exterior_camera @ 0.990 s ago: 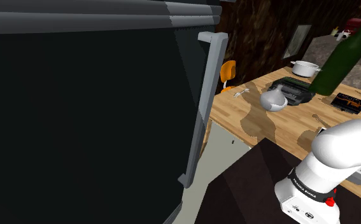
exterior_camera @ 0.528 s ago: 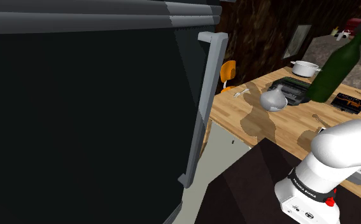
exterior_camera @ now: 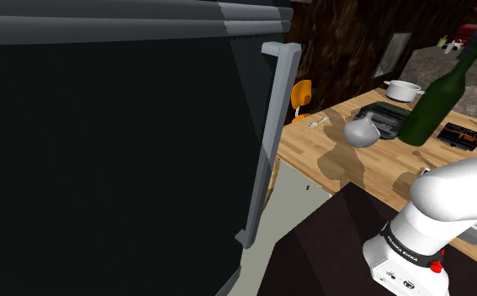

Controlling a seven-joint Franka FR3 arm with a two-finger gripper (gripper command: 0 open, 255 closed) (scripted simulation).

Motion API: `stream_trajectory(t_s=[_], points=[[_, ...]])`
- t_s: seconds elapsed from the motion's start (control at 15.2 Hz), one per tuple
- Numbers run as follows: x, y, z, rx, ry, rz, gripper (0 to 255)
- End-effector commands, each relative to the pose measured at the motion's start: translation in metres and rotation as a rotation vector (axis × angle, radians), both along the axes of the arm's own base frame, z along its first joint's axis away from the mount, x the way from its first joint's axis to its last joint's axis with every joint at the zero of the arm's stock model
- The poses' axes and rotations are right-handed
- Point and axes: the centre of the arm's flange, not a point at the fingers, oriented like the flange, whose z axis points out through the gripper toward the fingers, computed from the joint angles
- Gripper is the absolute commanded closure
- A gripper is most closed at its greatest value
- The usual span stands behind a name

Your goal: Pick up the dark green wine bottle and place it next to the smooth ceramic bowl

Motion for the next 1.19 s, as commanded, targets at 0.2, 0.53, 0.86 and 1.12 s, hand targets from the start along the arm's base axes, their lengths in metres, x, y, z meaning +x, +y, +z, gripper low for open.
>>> stream_trajectory(t_s=[0.2,0.53,0.86,1.12], points=[[0.0,0.0,-0.026,0.0,-0.001,0.0,255],[0.0,0.0,-0.053,0.0,-0.001,0.0,255],[0.0,0.0,-0.079,0.0,-0.001,0.0,255],[0.0,0.0,-0.1,0.0,-0.001,0.0,255]])
